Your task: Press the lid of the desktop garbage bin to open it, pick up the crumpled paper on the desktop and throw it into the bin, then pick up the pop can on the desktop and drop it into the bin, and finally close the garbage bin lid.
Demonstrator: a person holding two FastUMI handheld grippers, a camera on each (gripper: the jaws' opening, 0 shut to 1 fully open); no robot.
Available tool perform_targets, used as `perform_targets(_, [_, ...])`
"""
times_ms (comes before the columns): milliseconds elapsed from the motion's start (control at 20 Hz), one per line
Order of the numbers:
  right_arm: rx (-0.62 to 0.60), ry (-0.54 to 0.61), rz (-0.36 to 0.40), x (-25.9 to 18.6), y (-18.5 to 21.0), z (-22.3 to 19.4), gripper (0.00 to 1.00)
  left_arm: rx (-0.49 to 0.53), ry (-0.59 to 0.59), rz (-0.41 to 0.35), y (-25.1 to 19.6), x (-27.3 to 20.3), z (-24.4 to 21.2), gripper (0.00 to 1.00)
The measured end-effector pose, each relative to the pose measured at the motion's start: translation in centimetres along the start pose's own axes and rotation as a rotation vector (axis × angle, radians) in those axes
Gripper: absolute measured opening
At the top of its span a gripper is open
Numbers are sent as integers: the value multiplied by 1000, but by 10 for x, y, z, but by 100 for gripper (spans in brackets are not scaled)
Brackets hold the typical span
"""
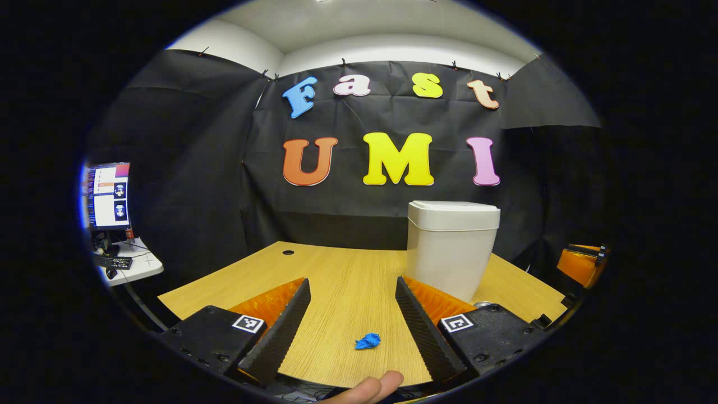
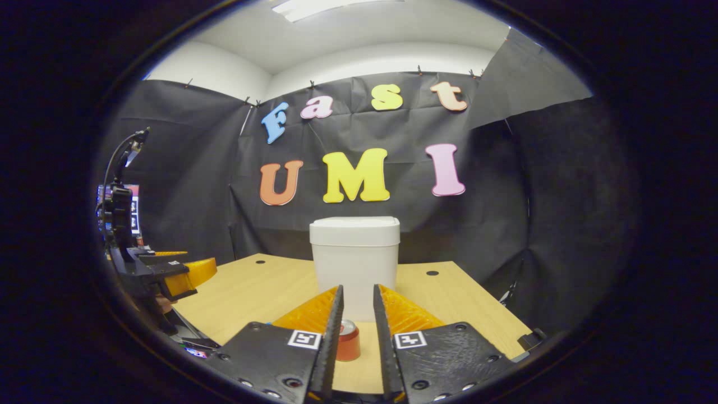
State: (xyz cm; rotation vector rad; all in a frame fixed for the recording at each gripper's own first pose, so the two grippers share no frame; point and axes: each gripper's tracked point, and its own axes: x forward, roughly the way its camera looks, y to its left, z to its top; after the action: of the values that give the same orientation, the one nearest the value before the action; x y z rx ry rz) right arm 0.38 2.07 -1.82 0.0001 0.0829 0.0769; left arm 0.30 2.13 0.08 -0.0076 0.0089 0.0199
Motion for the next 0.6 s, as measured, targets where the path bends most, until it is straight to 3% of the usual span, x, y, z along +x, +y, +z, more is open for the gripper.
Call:
perform_targets(50, [13,9,2,3,0,0,18,5,1,-1,1,2,-1,98])
perform_targets(150, [48,45,7,10,-1,-5,4,12,2,0,2,3,-2,98])
perform_targets(300, [35,60,75,18,13,5,5,7,10,3,4,7,-5,98])
perform_targets(500, [-62,16,40,50,13,36,6,7,17,23,13,9,-7,98])
perform_targets(600, [-52,9,81,75,29,52,6,3,26,19,14,10,-9,98])
